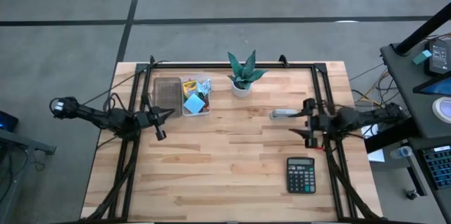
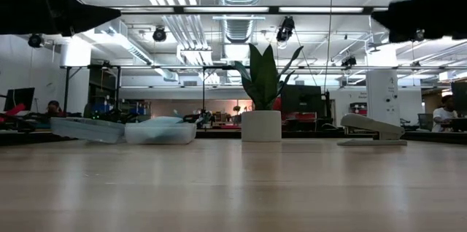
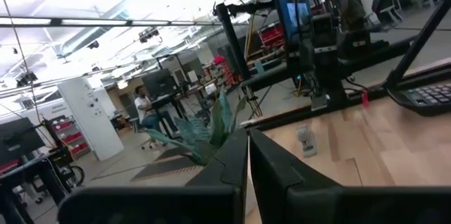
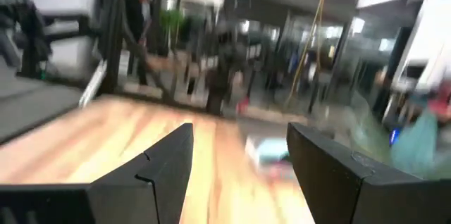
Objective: Pack school essentials
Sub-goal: Return to Home Position
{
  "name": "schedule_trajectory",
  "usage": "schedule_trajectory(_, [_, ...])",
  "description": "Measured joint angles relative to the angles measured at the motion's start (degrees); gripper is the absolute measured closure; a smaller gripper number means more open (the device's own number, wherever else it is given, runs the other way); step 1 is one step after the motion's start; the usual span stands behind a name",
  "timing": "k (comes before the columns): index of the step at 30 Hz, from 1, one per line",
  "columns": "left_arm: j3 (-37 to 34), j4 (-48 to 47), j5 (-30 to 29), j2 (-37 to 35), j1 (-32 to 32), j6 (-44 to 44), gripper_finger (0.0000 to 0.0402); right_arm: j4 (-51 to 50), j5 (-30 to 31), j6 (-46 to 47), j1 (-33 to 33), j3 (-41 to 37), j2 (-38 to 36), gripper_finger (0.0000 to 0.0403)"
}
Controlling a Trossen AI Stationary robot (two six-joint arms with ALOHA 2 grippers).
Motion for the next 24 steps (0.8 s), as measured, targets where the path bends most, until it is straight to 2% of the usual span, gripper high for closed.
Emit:
schedule_trajectory(4, [-0.02,-0.03,0.01,1.12,0.00,0.01,0.0401,-6.58,-0.20,2.86,-2.45,0.03,-0.03,0.0184])
schedule_trajectory(9, [-0.04,-0.02,0.02,2.26,0.00,0.02,0.0401,-7.09,-3.57,6.82,-9.61,0.00,-0.04,0.0184])
schedule_trajectory(12, [-0.07,-0.11,0.02,2.92,0.00,0.00,0.0401,-7.10,-3.43,10.63,-12.89,0.00,-0.03,0.0184])
schedule_trajectory(24, [-0.09,-0.05,0.02,5.49,0.00,0.00,0.0402,-7.20,-4.01,11.70,-13.07,-0.04,0.15,0.0184])
